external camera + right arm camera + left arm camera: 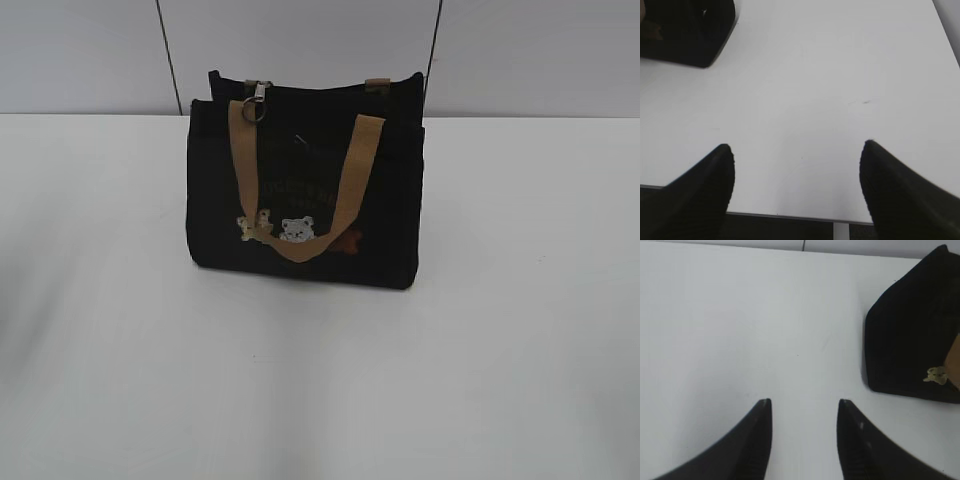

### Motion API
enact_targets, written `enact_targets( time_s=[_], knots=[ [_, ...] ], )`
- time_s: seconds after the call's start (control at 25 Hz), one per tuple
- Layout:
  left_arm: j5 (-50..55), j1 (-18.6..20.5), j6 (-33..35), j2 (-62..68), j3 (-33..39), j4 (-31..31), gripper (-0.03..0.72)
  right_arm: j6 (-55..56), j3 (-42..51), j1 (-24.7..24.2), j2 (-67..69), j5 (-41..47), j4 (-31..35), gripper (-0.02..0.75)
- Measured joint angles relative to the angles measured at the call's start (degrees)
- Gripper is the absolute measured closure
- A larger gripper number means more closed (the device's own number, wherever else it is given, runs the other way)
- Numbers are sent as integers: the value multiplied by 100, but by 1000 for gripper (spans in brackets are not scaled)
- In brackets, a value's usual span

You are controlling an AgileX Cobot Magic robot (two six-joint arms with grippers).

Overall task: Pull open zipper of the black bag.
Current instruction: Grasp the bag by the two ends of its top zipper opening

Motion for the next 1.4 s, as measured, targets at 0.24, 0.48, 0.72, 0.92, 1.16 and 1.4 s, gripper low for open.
enact_targets(
  time_s=[0.24,0.48,0.72,0.92,1.16,1.4],
  knots=[
    [-429,-6,1124,1137,-160,-1305,365,0,0,0,0,0,0,149],
    [-536,-6,2365,2013,-569,-2240,365,0,0,0,0,0,0,149],
    [-461,6,3075,2803,-1260,-2446,362,0,0,0,0,0,0,149],
    [29,228,4212,3418,-1908,-2954,361,0,0,0,0,0,0,149],
    [807,607,7305,4167,-2116,-5411,361,0,0,0,0,0,0,149],
    [2405,780,9840,4911,-2120,-6881,359,0,0,0,0,0,0,149]
  ],
)
